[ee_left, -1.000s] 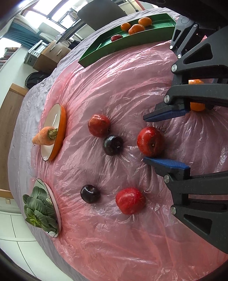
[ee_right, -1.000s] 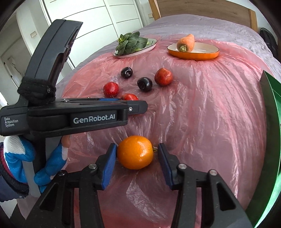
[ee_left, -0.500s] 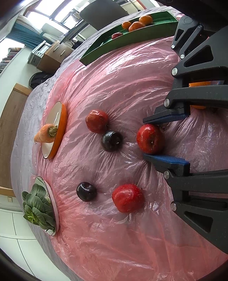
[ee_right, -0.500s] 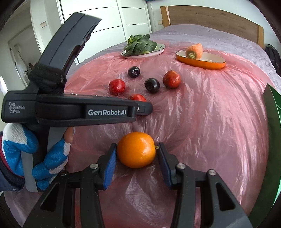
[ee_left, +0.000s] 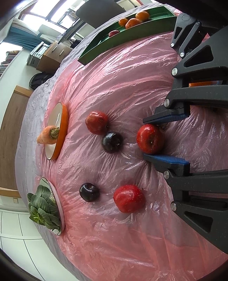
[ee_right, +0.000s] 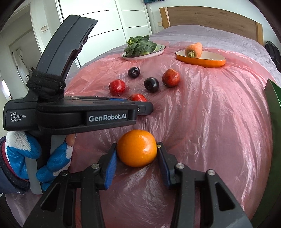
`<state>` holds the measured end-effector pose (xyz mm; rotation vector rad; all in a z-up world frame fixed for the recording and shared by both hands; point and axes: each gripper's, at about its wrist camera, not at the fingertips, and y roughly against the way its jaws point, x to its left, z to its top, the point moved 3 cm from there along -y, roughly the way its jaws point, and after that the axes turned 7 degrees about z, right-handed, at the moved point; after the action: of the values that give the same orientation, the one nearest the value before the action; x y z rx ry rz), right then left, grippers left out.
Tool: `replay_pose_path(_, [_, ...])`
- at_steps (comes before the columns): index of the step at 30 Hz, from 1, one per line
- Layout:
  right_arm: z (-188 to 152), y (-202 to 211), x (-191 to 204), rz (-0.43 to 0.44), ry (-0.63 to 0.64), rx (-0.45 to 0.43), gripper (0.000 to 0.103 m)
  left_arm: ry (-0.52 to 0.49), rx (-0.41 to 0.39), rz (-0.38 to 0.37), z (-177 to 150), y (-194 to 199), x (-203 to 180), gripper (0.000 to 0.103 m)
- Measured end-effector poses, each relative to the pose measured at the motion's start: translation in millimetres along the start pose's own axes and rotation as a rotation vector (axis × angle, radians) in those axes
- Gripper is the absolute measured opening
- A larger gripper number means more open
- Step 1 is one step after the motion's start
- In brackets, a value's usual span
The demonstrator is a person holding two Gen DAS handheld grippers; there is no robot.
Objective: Organize fruits
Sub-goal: 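Lift the red apple with the left tool while the right tool lifts the orange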
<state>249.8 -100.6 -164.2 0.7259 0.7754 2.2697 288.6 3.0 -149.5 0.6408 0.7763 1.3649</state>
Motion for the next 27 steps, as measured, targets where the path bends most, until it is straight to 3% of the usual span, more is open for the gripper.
replay_pose_path(27, [1, 31, 8, 0.045, -0.044, 0.003, 0.067, -0.051, -0.026, 0.076, 13, 38, -16, 0.028])
